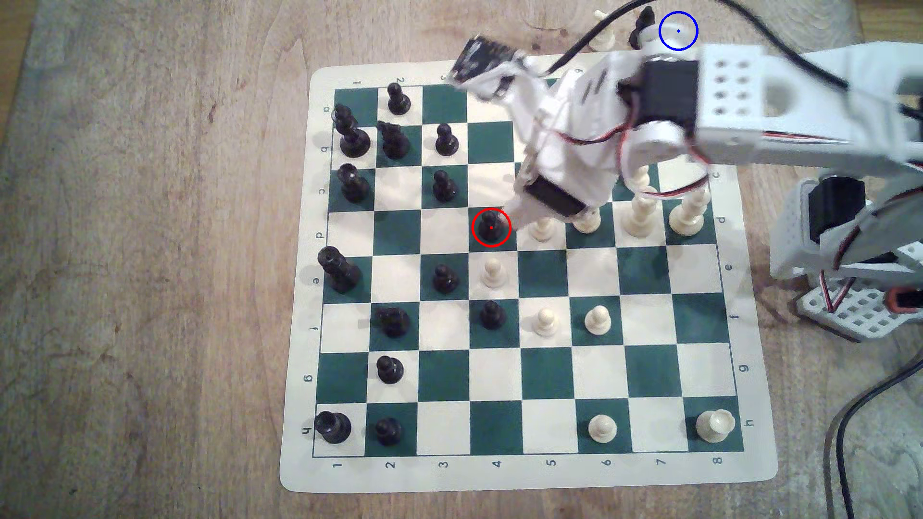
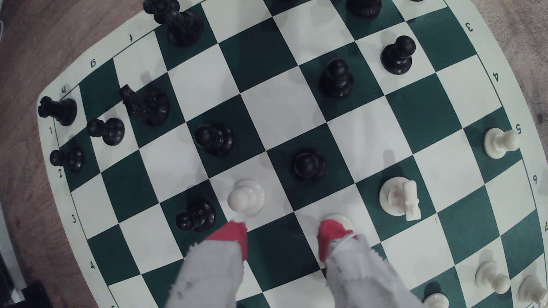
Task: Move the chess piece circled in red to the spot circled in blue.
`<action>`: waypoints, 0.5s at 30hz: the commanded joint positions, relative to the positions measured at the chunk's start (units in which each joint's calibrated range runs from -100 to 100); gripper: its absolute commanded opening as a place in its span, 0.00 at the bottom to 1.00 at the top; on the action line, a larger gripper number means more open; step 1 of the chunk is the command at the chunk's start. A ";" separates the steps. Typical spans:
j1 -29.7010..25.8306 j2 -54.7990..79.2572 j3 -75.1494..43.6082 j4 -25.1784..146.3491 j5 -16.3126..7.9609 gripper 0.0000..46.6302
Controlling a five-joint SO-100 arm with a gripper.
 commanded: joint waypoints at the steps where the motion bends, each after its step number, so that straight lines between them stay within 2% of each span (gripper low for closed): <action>1: 0.40 4.10 -7.76 -1.78 0.10 0.34; 5: 0.40 8.09 -10.30 -1.94 0.20 0.39; 15: 1.26 17.94 -12.93 -4.81 0.73 0.38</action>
